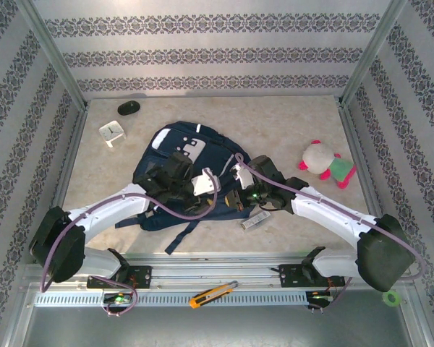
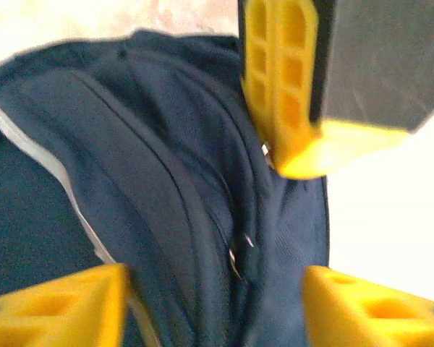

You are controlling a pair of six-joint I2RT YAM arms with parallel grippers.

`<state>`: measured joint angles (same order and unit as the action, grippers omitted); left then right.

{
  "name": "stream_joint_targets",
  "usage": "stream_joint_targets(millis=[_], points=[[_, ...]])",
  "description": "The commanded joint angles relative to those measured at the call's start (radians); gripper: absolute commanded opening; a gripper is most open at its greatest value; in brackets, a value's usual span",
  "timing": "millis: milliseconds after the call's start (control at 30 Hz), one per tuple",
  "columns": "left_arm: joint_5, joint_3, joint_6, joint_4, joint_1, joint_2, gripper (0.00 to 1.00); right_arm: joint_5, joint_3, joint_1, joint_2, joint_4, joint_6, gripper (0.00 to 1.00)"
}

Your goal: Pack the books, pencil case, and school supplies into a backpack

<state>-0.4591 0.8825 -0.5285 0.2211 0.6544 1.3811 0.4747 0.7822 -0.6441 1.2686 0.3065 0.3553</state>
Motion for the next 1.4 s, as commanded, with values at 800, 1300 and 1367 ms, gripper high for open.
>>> stream_joint_targets(millis=[800,1300,1367], points=[[0.110,-0.120,-0.208,0.250,-0.172,-0.219,0.07,-0.078,0.042,0.104,0.016,0.022,-0.057,0.00],[0.099,0.052,0.124,0.108,0.071,-0.035,0.74,-0.029,0.040,-0.008,0.091,-0.069,0.032,0.00],[0.150,0.070,0.147,0.051,0.092,0.031,0.74,-0.038,0.040,-0.009,0.082,-0.053,0.028,0.00]])
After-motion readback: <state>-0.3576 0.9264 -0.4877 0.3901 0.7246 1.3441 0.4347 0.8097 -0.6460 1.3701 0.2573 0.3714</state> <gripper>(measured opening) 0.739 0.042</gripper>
